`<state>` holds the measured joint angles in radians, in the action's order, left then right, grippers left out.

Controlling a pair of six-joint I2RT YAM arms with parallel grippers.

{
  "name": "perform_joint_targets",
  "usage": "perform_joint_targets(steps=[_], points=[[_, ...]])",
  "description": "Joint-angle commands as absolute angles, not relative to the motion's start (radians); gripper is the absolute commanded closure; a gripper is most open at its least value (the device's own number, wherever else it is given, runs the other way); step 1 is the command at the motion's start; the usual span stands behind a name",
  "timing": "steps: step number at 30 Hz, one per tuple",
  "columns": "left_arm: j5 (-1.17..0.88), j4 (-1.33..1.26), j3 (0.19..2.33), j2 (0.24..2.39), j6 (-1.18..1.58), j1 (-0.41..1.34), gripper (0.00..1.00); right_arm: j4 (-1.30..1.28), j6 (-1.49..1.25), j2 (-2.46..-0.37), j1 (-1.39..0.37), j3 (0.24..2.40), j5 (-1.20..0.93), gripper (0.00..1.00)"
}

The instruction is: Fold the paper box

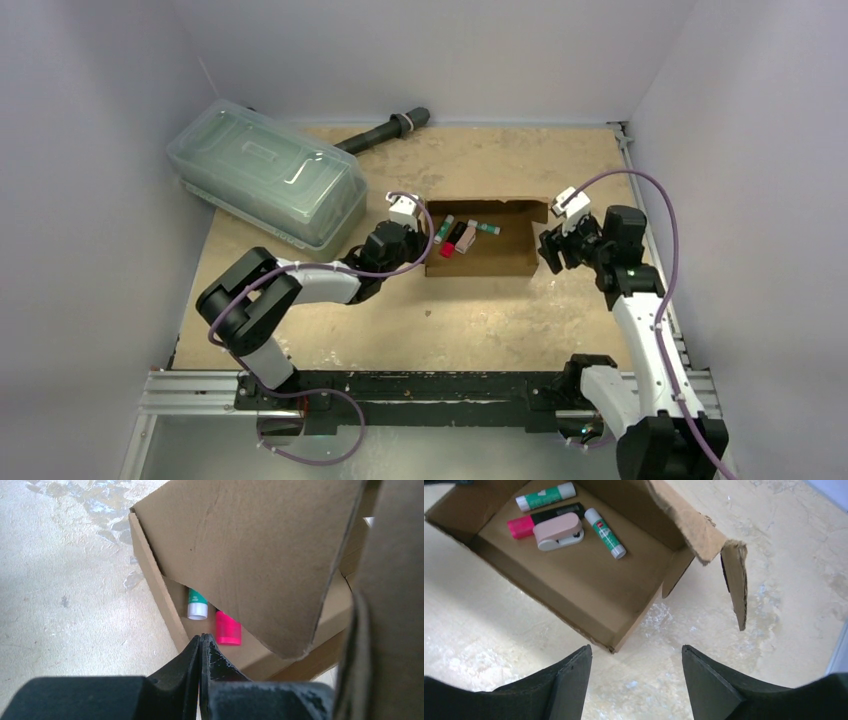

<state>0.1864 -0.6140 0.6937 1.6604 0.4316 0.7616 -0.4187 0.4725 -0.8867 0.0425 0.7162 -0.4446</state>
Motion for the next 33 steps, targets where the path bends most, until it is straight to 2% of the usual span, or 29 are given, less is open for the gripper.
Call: perform_joint_targets(steps=[1,6,9,12,17,19,21,24,25,28,31,33], points=[[0.155,-0.59,0.701,1.588,0.422,0.764,1.0,-0.567,0.65,-0.871,0.073,0.788,-0.481,0.3],[0.051,-0.396,0.723,1.493,0.466,0.764,1.0,-0.753,0.839,-0.852,0.129,0.863,-0.522,0.29],[-0.049,-0.216,0.734,1.424,0.471,0.764,0.91,-0.853,0.956,-0.837,0.168,0.906,-0.514,0.29],[-0.108,-0.087,0.698,1.328,0.478,0.765,0.88,-0.915,1.045,-0.829,0.24,0.948,-0.543,0.29],[-0.106,0.085,0.644,1.137,0.494,0.763,0.85,-0.986,1.025,-0.873,0.274,1.093,-0.658,0.35],[-0.077,0.146,0.666,1.058,0.477,0.76,0.8,-0.994,0.963,-0.906,0.272,1.145,-0.707,0.4],[-0.028,0.201,0.715,0.998,0.476,0.757,0.7,-0.964,0.861,-0.966,0.255,1.169,-0.788,0.45],[-0.024,0.183,0.805,0.97,0.444,0.743,0.62,-0.865,0.653,-1.083,0.107,1.167,-0.76,0.64],[-0.038,0.149,0.822,0.983,0.439,0.737,0.6,-0.81,0.59,-1.109,0.052,1.149,-0.728,0.68],[-0.117,-0.001,0.861,1.102,0.436,0.729,0.6,-0.621,0.47,-1.2,-0.057,1.097,-0.646,0.72],[-0.194,-0.119,0.904,1.285,0.433,0.729,0.69,-0.648,0.503,-1.336,-0.085,1.115,-0.622,0.87],[-0.228,-0.163,0.922,1.402,0.431,0.729,0.73,-0.688,0.556,-1.409,-0.088,1.107,-0.604,0.94]])
